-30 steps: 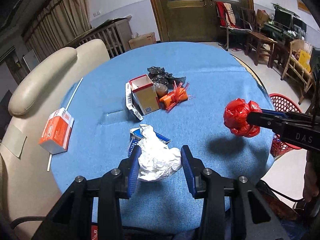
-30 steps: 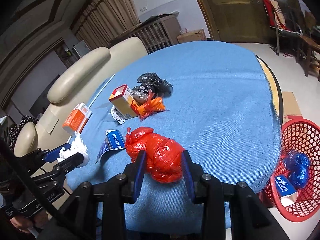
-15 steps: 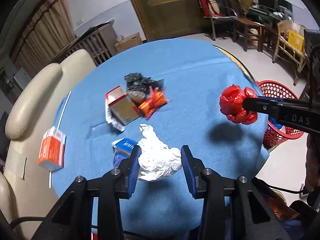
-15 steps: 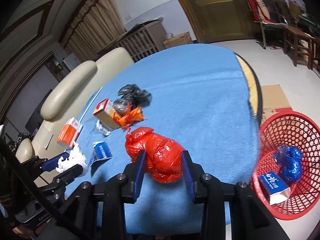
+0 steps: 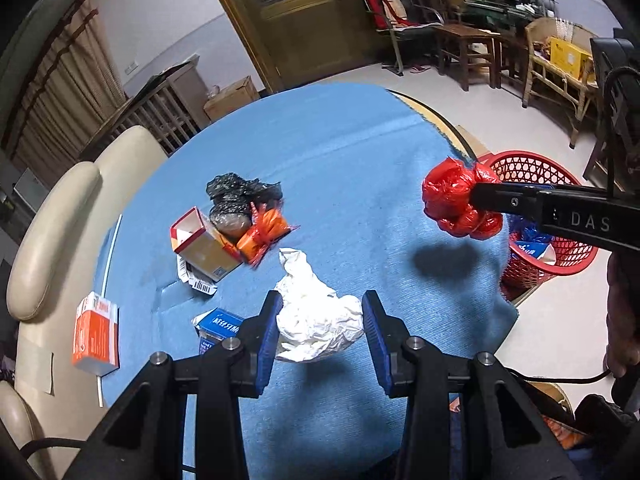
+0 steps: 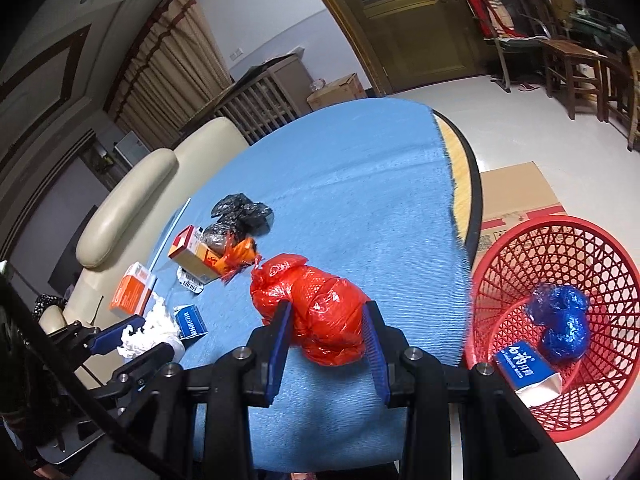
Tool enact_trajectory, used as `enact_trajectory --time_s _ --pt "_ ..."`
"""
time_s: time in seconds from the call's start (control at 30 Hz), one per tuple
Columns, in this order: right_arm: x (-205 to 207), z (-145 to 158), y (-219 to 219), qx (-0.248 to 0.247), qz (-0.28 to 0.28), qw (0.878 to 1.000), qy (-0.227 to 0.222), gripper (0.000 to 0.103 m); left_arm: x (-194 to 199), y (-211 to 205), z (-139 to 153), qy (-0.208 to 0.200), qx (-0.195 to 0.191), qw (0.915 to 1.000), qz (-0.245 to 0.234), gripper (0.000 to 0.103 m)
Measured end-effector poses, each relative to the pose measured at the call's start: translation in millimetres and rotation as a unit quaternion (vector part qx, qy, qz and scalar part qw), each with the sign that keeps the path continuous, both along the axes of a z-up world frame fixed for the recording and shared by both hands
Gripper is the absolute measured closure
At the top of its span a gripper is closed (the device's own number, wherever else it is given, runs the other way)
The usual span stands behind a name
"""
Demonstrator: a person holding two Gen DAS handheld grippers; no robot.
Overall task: Collect trash
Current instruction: 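Carry the red bag and white foil over the red basket with both tools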
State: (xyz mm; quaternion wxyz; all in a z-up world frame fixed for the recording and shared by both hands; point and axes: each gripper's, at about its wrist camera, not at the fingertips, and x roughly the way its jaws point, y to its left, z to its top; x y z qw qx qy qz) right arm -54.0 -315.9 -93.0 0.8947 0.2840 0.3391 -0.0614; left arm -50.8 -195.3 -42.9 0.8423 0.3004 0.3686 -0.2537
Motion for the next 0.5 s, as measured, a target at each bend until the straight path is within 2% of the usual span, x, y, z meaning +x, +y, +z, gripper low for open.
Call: enact_trajectory --time_s 0.5 --pt "-18 5 -14 0.003 -0.021 1.000 -0.006 0.065 -7 -19 6 -0.008 0.003 0.9998 -0.017 0.061"
